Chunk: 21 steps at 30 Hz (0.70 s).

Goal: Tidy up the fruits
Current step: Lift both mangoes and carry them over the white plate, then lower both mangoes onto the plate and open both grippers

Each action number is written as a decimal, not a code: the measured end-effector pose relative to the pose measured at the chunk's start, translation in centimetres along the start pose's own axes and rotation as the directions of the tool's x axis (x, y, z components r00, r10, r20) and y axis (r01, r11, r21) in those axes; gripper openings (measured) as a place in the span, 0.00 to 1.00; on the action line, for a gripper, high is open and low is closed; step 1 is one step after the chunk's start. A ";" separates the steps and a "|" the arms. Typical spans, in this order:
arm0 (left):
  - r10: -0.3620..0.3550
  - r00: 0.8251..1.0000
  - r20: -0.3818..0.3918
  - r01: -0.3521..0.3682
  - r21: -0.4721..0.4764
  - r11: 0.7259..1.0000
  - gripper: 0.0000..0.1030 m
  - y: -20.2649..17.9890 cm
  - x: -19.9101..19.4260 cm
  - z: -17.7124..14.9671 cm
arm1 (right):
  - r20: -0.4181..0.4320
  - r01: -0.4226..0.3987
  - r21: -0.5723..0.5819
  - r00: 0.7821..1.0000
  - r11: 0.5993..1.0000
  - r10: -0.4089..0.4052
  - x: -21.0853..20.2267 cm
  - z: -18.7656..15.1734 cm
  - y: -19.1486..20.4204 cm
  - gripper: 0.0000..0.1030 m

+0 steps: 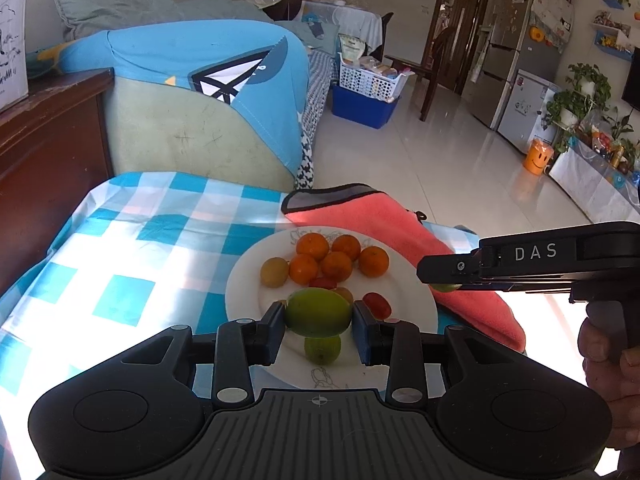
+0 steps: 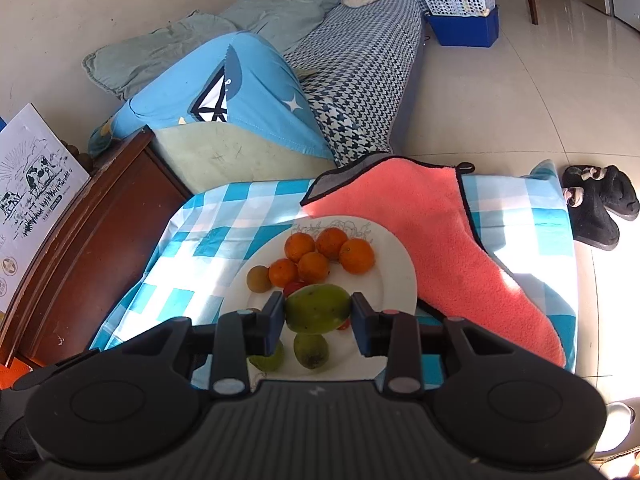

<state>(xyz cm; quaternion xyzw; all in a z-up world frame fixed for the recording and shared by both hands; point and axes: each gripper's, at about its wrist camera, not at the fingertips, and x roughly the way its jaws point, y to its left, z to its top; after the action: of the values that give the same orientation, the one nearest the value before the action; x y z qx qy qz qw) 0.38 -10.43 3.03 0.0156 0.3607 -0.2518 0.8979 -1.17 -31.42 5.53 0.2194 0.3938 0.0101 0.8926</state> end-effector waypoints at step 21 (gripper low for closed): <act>0.039 0.998 -0.058 -0.038 0.025 0.999 0.34 -0.6 5.3 1.2 | -0.054 0.026 0.065 0.998 0.998 -0.023 6.8 1.4 -1.5 0.38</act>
<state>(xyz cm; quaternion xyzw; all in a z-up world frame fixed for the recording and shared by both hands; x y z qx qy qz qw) 4.08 -13.54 0.54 0.0405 0.3835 -0.2381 0.8914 4.29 -32.00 1.03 0.2437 0.4200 -0.0080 0.8741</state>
